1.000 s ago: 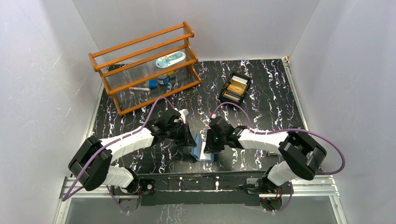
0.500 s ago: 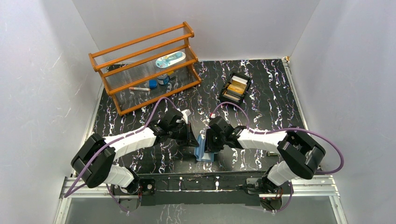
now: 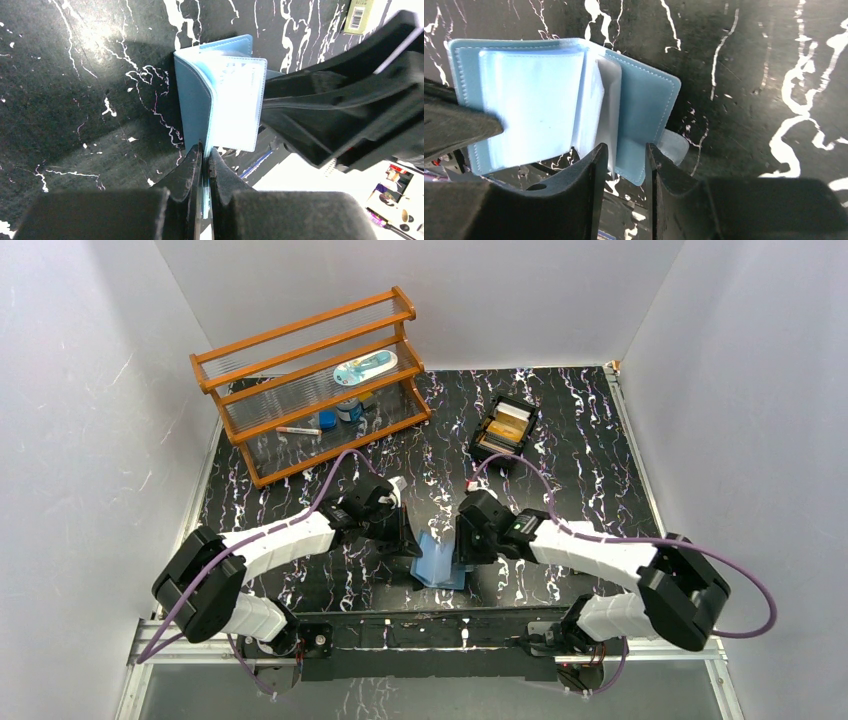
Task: Put the credit cards into the card holder
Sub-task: Insert the credit card into the card holder, then pick up the credit card from the storage box.
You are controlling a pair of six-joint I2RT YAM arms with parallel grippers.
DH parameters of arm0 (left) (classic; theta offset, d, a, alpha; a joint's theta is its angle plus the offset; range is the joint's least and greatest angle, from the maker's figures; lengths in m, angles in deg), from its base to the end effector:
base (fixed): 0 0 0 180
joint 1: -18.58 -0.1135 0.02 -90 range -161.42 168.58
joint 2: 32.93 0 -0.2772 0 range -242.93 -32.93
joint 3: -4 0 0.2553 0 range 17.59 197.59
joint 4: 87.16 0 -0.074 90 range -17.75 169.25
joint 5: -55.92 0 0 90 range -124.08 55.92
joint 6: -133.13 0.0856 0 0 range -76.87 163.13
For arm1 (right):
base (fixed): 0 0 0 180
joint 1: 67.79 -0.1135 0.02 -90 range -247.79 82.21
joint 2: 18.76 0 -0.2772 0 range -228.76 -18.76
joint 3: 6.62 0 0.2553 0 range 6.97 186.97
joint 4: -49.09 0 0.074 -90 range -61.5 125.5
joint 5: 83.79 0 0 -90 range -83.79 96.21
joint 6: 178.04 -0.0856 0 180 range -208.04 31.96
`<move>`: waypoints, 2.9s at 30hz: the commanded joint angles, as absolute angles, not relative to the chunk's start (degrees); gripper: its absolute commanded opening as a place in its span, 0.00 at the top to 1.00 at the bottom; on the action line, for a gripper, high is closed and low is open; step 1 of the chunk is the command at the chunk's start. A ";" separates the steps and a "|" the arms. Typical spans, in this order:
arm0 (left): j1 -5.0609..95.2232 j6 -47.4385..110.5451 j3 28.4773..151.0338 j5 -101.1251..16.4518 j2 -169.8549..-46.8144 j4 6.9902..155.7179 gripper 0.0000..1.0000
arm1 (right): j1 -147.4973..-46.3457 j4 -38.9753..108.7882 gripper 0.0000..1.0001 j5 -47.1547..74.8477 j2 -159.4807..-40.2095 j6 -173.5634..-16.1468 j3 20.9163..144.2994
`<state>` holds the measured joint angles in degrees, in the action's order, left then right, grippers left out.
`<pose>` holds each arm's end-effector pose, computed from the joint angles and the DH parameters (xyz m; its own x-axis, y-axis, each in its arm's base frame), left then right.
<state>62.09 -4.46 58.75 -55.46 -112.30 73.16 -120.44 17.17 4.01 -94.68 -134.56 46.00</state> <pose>0.2040 -0.2367 0.1722 -0.9547 -0.0417 -0.2947 0.1860 0.6894 -0.7001 0.1713 0.2190 0.1504 -0.9096 0.0032 -0.4154 -0.1759 0.9029 0.3922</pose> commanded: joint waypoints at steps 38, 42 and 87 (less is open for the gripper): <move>62.52 -5.62 49.20 -61.32 -102.03 81.83 1.00 | -91.66 17.41 0.36 -11.29 -123.57 -61.91 89.12; 62.53 -5.94 48.84 -62.16 -102.53 82.59 1.00 | -90.08 19.94 0.37 -14.66 -128.38 -58.13 92.78; 62.52 -8.13 46.58 -61.67 -101.76 83.16 1.00 | -87.57 26.27 0.66 -20.39 -141.12 -43.75 102.77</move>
